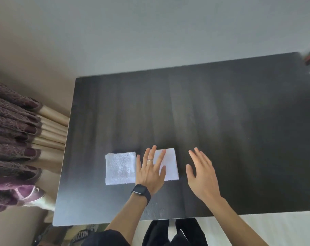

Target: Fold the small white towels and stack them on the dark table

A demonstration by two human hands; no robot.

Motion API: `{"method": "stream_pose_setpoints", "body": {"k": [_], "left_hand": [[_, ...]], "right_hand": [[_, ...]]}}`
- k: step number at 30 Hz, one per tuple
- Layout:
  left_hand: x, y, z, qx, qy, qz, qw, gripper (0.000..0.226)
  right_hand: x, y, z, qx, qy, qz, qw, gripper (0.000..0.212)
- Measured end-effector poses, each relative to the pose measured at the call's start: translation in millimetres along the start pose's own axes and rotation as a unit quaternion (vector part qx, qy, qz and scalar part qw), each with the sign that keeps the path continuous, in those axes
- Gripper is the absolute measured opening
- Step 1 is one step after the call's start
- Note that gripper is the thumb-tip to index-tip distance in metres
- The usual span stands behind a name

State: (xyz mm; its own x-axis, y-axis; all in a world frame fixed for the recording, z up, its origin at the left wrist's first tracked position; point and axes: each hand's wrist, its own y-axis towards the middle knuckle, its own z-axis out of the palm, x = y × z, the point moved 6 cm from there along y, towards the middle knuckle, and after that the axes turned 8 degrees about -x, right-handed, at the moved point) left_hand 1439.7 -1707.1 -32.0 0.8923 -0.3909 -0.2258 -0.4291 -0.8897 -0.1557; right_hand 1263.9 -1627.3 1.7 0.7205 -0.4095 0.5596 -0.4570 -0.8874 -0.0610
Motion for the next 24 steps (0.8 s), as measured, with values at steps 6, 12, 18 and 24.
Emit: {"method": "stream_pose_setpoints", "body": {"k": [6, 12, 18, 24], "left_hand": [[-117.1, 0.5, -31.7, 0.049, -0.088, 0.110, 0.989, 0.060], [-276.8, -25.1, -74.9, 0.020, -0.090, 0.352, 0.931, 0.055], [-428.2, -111.2, -126.8, 0.001, -0.134, 0.526, 0.840, 0.051], [-562.1, -234.3, -156.1, -0.041, -0.161, 0.675, 0.719, 0.052]], "right_hand": [[-40.9, -38.0, -106.5, -0.083, -0.022, 0.063, 0.994, 0.038], [-84.8, -139.6, -229.5, -0.266, -0.085, 0.190, 0.941, 0.044], [-121.1, -294.8, -331.9, -0.443, -0.144, 0.309, 0.829, 0.039], [-142.2, -442.2, -415.6, -0.562, -0.195, 0.381, 0.708, 0.041]]}}
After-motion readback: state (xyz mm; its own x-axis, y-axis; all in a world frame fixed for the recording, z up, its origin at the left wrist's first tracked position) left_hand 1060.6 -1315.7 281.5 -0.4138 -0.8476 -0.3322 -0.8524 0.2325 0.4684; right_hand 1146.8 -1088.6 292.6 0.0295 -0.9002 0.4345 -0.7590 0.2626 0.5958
